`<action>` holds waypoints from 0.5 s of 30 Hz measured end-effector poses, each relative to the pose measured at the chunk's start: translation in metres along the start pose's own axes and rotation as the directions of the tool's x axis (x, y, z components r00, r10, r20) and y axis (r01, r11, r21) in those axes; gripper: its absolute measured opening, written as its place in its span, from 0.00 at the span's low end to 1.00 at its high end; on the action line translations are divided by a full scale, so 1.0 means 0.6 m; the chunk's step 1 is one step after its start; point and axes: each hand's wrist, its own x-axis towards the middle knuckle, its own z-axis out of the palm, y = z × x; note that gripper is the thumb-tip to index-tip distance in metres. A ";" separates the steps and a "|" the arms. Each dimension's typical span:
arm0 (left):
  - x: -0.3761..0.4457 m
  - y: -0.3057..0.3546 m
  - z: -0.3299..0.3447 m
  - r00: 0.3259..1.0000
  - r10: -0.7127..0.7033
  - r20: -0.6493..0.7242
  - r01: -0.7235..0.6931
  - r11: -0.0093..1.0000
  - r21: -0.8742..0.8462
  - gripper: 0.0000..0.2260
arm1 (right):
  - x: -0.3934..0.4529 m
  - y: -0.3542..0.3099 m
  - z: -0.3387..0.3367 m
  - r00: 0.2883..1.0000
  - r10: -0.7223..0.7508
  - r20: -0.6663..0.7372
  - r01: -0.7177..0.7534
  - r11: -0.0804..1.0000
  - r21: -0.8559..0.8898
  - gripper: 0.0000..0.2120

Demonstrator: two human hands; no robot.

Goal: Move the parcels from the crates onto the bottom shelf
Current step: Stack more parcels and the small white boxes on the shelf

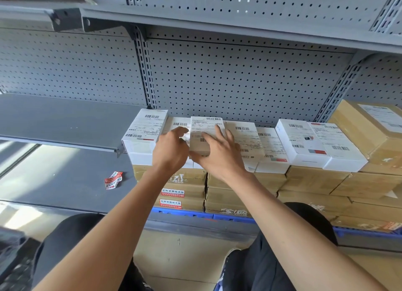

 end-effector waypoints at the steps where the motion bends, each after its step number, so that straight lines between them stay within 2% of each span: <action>1: 0.001 -0.005 -0.002 1.000 0.018 -0.010 -0.017 0.999 0.044 0.23 | 0.000 -0.003 0.003 1.000 0.000 -0.015 -0.001 1.000 -0.019 0.39; 6: 0.002 -0.028 -0.002 0.988 0.135 0.069 -0.149 0.953 0.264 0.20 | 0.003 -0.008 0.012 0.998 0.006 -0.070 -0.009 0.999 -0.040 0.40; 12: -0.004 -0.047 0.011 0.976 0.156 0.150 -0.204 0.899 0.387 0.17 | 0.000 0.003 0.015 0.997 -0.014 -0.076 0.009 0.998 -0.063 0.36; 15: -0.006 -0.042 0.016 0.971 0.173 0.167 -0.230 0.875 0.426 0.16 | -0.010 0.011 0.006 0.991 -0.040 -0.125 0.029 0.996 -0.089 0.34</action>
